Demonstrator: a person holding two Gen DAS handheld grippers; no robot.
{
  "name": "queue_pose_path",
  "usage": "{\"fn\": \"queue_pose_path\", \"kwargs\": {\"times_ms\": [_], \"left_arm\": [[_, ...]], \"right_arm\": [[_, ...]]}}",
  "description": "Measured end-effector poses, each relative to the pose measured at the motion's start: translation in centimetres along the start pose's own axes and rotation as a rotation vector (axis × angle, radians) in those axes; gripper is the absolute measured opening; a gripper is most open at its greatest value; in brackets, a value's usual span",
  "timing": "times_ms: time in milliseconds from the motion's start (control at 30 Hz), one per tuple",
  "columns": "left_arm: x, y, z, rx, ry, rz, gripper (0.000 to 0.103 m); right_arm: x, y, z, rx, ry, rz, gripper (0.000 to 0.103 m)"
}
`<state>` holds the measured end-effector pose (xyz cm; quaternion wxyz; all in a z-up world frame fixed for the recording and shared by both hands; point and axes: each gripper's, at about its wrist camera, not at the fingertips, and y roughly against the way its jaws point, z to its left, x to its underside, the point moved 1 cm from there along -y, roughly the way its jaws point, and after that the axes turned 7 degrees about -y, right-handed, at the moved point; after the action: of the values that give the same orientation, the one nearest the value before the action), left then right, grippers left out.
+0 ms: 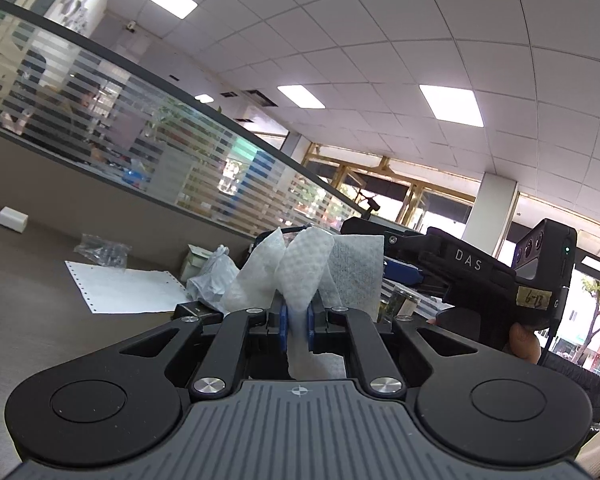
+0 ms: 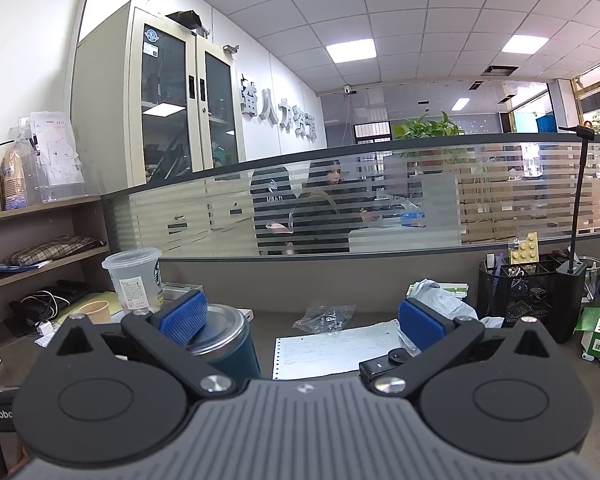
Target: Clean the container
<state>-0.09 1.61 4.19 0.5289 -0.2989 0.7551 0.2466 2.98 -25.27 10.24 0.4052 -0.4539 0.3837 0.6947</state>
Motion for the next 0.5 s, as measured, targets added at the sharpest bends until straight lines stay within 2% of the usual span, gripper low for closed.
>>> {"fn": "queue_pose_path", "kwargs": {"times_ms": [500], "left_arm": [[0.79,-0.19,0.13,-0.012,-0.032,0.046,0.013]], "right_arm": [[0.07,-0.06,0.07,-0.002,-0.003,0.004,0.103]]}}
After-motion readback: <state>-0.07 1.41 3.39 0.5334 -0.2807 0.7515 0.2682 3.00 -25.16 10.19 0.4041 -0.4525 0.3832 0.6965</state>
